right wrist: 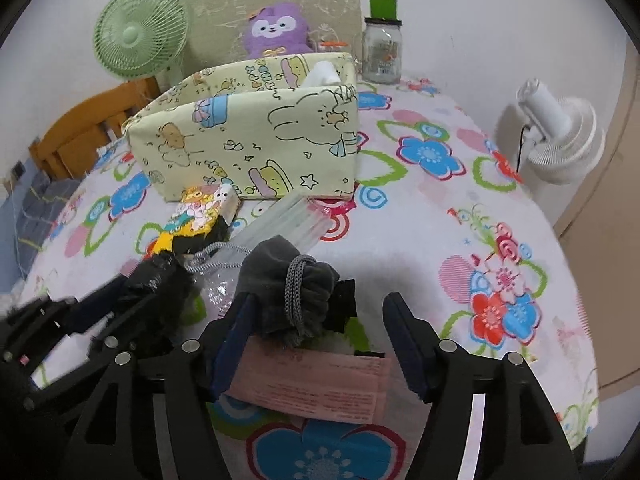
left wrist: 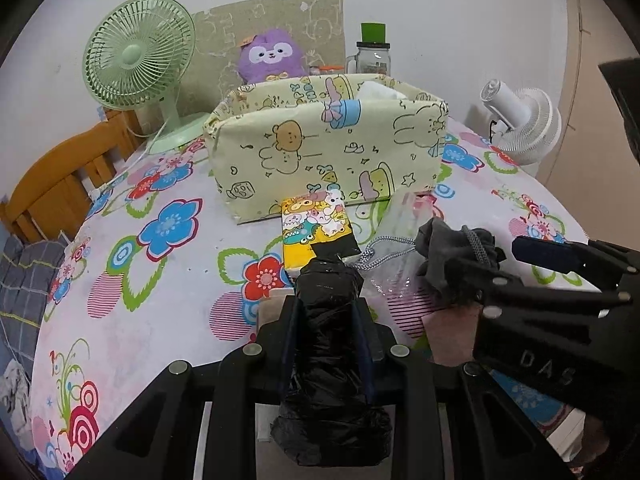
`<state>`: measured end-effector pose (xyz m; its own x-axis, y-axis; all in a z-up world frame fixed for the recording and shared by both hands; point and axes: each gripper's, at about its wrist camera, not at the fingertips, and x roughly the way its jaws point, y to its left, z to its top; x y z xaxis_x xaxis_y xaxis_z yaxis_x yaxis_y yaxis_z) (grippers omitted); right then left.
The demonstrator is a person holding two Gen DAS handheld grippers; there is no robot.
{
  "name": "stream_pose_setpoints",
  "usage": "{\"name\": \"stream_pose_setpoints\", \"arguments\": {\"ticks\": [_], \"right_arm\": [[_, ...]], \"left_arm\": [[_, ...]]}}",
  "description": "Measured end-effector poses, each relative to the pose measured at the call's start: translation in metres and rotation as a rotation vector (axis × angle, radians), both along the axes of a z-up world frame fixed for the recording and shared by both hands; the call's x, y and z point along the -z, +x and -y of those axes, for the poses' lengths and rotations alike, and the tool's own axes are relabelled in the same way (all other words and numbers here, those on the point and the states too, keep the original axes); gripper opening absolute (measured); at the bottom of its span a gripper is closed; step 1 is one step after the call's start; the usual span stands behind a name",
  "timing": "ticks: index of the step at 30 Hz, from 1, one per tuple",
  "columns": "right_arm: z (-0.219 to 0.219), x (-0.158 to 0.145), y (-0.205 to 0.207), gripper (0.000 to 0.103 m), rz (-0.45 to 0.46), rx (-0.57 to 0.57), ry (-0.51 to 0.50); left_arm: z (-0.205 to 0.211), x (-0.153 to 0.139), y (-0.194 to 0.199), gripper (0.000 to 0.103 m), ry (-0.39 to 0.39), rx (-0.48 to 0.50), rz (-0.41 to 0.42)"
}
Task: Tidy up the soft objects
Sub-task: 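Grasp the grey sock bundle with the right tool, then lift the black bundle and grey sock bundle with both tools toward the basket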
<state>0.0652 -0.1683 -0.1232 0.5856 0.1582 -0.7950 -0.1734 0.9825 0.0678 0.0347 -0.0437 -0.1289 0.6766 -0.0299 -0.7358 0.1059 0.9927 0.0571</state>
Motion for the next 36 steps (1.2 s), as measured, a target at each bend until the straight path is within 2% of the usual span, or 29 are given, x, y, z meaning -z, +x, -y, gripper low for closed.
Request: {"name": "stream_pose_setpoints", "arguments": {"ticks": [4, 12, 13, 16, 25, 36], "right_arm": [[-0.006, 0.003, 0.007, 0.075, -0.011, -0.010, 0.015], [-0.018, 0.010, 0.015, 0.075, -0.034, -0.030, 0.024], [-0.017, 0.011, 0.015, 0.074, -0.035, -0.027, 0.032], [-0.018, 0.013, 0.014, 0.051, -0.047, -0.042, 0.048], [-0.017, 0.004, 0.004, 0.047, -0.015, -0.047, 0.038], [-0.012, -0.026, -0.006, 0.047, 0.041, -0.034, 0.059]], "left_arm": [[0.003, 0.003, 0.002, 0.026, 0.010, 0.008, -0.001], [0.003, 0.006, 0.007, 0.026, -0.004, 0.014, -0.016], [0.003, 0.006, 0.007, 0.026, -0.007, 0.014, -0.016], [0.003, 0.006, 0.007, 0.026, -0.009, 0.015, -0.016], [0.004, 0.000, 0.004, 0.026, -0.013, 0.015, -0.009], [0.004, -0.029, -0.005, 0.026, -0.021, 0.023, 0.049]]}}
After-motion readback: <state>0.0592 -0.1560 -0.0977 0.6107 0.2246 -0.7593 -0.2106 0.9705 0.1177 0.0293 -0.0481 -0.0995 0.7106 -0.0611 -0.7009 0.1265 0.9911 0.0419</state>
